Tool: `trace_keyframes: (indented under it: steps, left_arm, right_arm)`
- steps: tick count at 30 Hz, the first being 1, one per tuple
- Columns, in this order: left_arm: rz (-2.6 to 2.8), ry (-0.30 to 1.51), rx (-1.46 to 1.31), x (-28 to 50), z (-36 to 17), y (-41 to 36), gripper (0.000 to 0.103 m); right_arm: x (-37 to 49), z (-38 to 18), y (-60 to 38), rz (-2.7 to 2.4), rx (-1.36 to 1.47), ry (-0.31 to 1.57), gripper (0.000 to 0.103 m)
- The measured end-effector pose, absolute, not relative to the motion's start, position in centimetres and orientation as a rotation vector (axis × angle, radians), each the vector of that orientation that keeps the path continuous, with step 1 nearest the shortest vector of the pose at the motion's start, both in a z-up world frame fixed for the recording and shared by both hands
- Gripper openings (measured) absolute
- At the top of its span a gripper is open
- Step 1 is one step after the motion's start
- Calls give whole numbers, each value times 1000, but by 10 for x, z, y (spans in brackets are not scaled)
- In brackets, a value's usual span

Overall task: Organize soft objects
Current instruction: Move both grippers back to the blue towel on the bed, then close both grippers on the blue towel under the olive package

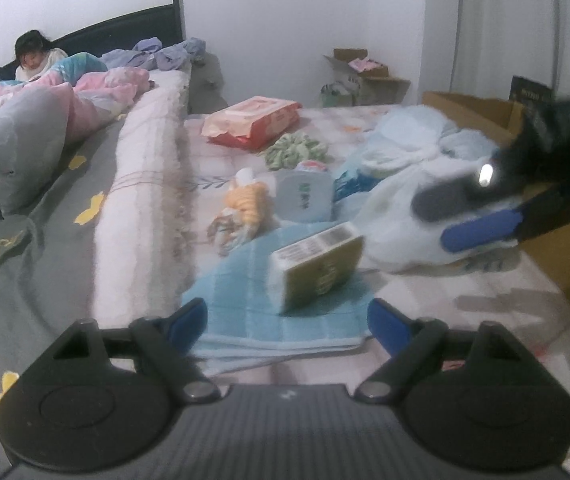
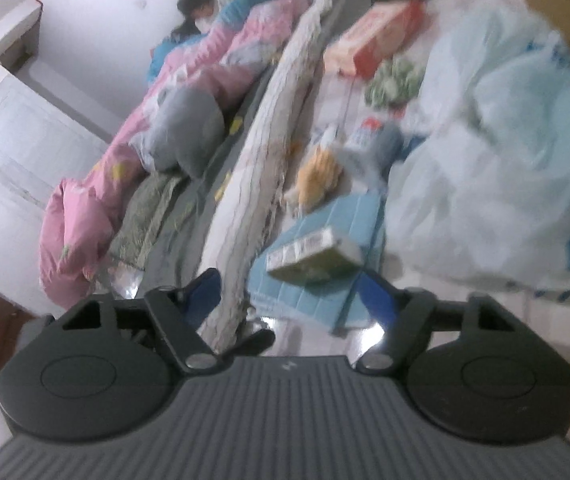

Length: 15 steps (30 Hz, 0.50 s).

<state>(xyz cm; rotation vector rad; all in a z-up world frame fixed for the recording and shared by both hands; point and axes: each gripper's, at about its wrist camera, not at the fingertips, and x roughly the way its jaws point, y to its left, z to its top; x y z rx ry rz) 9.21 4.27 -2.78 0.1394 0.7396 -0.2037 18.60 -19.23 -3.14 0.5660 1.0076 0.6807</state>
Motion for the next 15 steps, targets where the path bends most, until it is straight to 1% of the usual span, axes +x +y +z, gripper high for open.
trace_keyframes:
  steps: [1, 2, 3, 5, 8, 15]
  left_arm:
    - [-207, 743, 153, 96, -29, 45, 88]
    - [-212, 750, 170, 99, -30, 47, 88]
    - [-219, 760, 189, 105, -33, 48, 87]
    - [-228, 784, 222, 115, -36, 50, 82]
    - [-250, 826, 239, 132, -42, 53, 81]
    - [-294, 901, 279, 165, -53, 54, 81]
  right_arm:
    - [188, -38, -185, 686, 552, 1025, 60]
    - [190, -43, -179, 689, 538, 1043, 53]
    - [192, -49, -174, 693, 527, 1062, 49]
    - [197, -60, -163, 697, 507, 1093, 44]
    - [205, -70, -152, 689, 470, 1121, 37]
    - [220, -84, -140, 687, 471, 1142, 37]
